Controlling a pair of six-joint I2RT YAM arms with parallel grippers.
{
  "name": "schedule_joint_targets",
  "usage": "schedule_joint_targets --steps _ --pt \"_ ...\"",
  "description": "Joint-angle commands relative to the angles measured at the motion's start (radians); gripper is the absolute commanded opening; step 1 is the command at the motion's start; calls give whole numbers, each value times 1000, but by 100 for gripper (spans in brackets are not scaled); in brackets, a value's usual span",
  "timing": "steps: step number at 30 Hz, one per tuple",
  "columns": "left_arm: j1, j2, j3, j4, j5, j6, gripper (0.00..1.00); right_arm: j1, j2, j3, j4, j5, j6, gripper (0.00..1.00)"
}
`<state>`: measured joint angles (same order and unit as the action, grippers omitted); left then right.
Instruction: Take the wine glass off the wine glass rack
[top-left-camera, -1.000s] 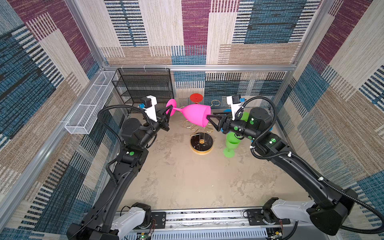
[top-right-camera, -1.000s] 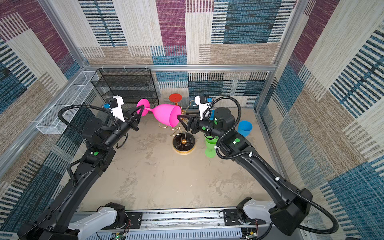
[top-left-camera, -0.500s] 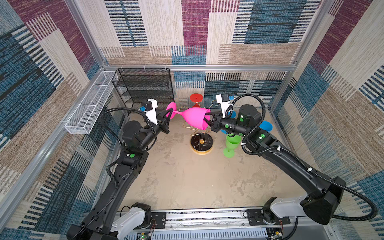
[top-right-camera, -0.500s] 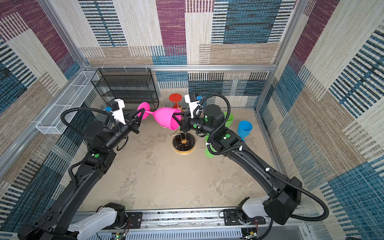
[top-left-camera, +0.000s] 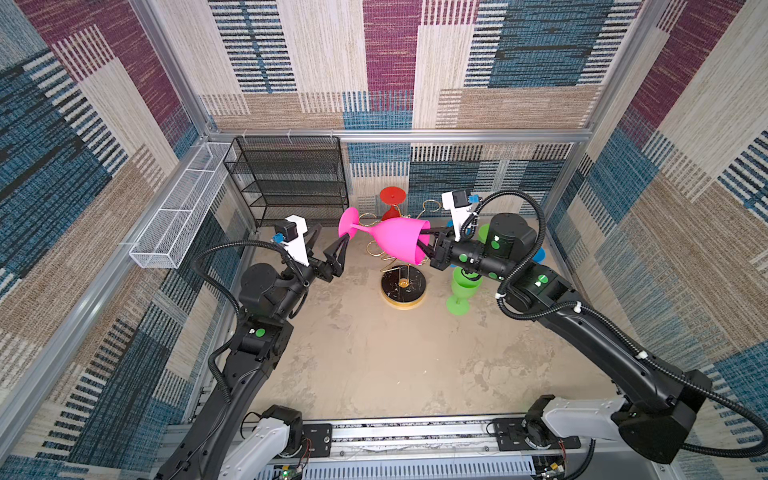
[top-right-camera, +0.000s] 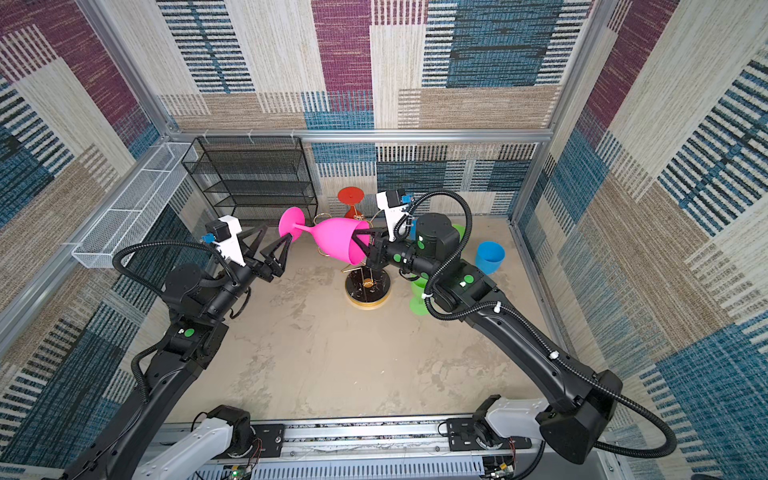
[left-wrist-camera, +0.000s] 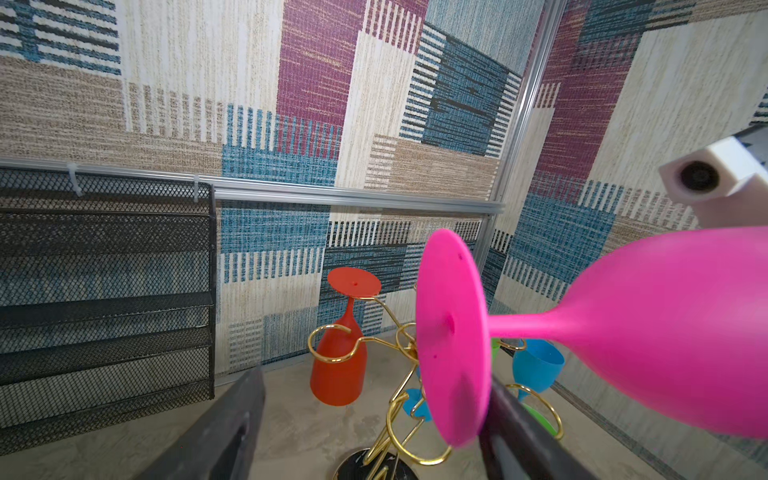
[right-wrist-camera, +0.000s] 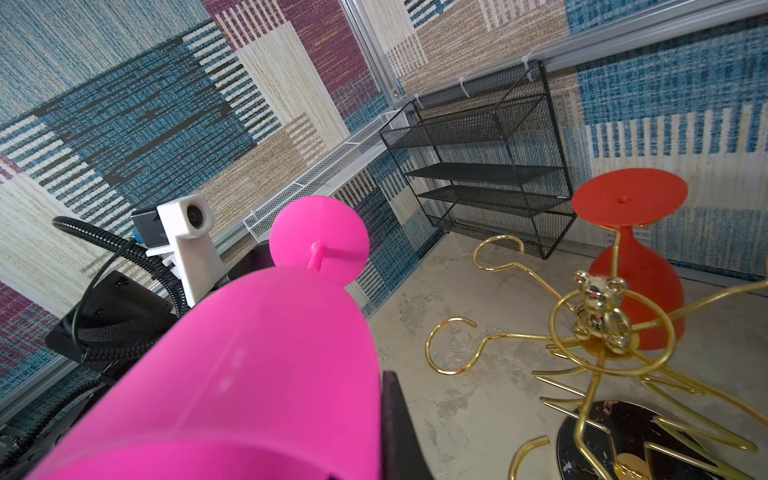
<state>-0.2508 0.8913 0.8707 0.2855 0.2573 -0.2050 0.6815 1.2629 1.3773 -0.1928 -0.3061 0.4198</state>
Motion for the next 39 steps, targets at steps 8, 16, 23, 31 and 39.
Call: schedule_joint_targets --steps 8,16,23,31,39 --pt "109 -88 -94 -20 -172 -76 88 72 -62 108 -440 204 -134 0" --pt "211 -94 -137 -11 -142 -176 89 223 -56 85 -652 308 -120 0" --pt "231 -87 -132 -16 -127 -198 89 250 -1 74 -828 393 -69 0" --pt "241 -97 -113 -45 -107 -189 89 251 91 110 -1015 466 45 0" --pt "243 -110 -118 -52 -104 -182 89 250 170 66 -1111 531 99 0"
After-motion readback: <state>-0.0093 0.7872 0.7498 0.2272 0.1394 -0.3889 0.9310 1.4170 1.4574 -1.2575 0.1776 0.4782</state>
